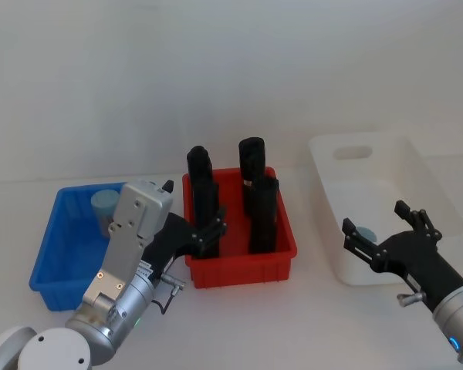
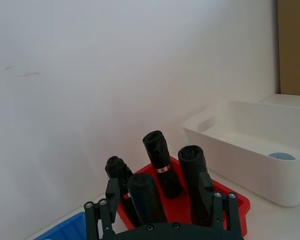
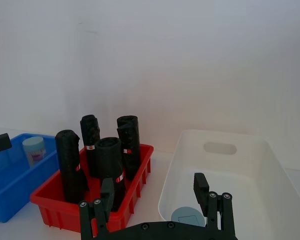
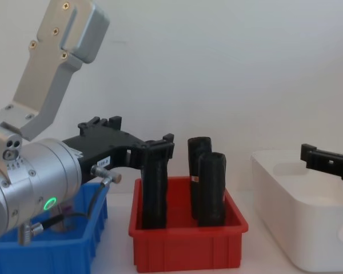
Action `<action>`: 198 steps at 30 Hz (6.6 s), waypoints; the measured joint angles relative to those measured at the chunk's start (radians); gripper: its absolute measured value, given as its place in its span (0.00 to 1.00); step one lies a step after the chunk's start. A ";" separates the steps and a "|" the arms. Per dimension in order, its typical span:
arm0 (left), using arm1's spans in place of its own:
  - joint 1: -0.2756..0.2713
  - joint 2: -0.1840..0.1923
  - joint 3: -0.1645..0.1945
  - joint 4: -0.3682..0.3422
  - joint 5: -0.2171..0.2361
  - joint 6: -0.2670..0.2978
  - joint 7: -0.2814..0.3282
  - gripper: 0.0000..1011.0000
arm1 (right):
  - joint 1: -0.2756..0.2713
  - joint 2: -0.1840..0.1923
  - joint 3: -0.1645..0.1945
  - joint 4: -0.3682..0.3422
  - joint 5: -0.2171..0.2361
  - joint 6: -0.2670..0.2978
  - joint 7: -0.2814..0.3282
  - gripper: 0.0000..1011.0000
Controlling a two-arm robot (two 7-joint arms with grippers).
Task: Pick the cotton swabs from the blue box and place them into the white box.
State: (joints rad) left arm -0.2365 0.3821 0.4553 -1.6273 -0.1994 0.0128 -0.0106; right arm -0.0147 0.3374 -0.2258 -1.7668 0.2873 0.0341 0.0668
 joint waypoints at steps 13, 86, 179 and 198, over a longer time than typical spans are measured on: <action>-0.001 0.000 -0.001 0.001 -0.001 0.001 0.000 0.99 | 0.000 0.000 0.000 0.000 0.000 0.000 0.001 0.99; -0.001 0.000 -0.001 0.001 -0.001 0.001 0.000 0.99 | 0.675 -0.294 -0.088 1.011 -0.194 -0.211 0.401 0.87; -0.001 0.000 -0.001 0.001 -0.001 0.001 0.000 0.99 | 0.347 -0.095 0.065 0.293 -0.131 0.065 0.018 0.57; -0.001 0.000 -0.001 0.001 -0.001 0.001 0.000 0.99 | 0.328 -0.089 0.073 0.272 -0.134 0.070 0.008 0.99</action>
State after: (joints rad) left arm -0.2372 0.3821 0.4542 -1.6262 -0.2004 0.0138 -0.0109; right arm 0.3133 0.2484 -0.1526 -1.4951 0.1528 0.1037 0.0745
